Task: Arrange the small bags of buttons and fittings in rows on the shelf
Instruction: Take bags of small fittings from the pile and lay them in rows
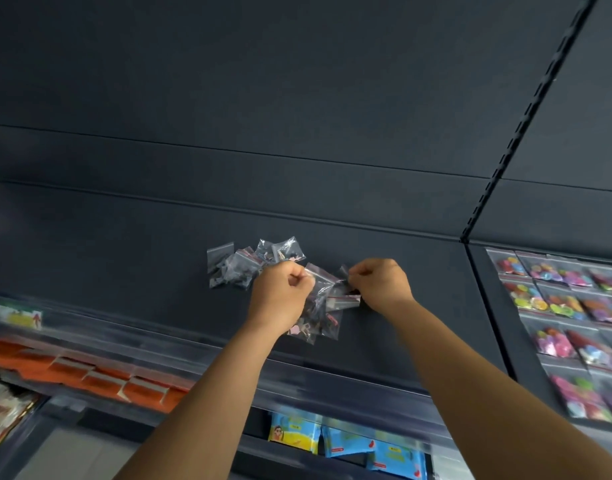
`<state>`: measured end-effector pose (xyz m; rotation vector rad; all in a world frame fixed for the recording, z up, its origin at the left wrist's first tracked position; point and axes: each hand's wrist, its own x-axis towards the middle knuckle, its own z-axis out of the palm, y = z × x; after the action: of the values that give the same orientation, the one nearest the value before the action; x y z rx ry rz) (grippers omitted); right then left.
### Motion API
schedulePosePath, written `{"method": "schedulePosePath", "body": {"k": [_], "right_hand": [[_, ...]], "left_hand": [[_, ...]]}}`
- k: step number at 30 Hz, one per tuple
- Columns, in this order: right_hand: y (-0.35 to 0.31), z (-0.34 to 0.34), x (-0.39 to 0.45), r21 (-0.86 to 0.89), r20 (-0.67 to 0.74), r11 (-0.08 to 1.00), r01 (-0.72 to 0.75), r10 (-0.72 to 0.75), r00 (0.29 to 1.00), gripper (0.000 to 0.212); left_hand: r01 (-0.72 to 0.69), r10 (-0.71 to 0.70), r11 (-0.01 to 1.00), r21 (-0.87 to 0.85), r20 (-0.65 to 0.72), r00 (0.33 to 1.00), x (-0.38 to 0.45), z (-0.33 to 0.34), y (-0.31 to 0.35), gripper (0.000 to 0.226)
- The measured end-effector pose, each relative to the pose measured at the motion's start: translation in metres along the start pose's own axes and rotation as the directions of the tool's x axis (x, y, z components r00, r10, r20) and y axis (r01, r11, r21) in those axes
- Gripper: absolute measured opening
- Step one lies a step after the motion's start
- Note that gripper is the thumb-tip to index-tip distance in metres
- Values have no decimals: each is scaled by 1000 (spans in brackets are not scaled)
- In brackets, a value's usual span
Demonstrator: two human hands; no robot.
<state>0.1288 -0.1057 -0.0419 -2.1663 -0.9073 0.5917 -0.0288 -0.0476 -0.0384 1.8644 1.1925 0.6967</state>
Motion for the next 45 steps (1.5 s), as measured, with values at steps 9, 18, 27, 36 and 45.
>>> {"method": "schedulePosePath", "body": {"k": [9,18,27,36,45], "right_hand": [[-6,-48,-26,390,-114,899,199,-168,979,15],[43,-131,-53,439,-222,857,269,-186,957,19],[160,-256,-113,539,-265,828,153,-5,964,4],[262,-353,-167,551,-394,831,76,179,902,17],[323,-420,-194,616,-466,785,65,296,834,5]], "left_hand": [[-95,107,966,-241,35,994,-3,17,37,9],[-125,180,917,-379,112,977,-26,92,110,5],[-101,253,888,-449,293,922,-112,216,203,10],[-126,295,912,-390,410,863,-196,335,272,9],[-251,418,896,-367,500,759,-229,412,323,9]]}}
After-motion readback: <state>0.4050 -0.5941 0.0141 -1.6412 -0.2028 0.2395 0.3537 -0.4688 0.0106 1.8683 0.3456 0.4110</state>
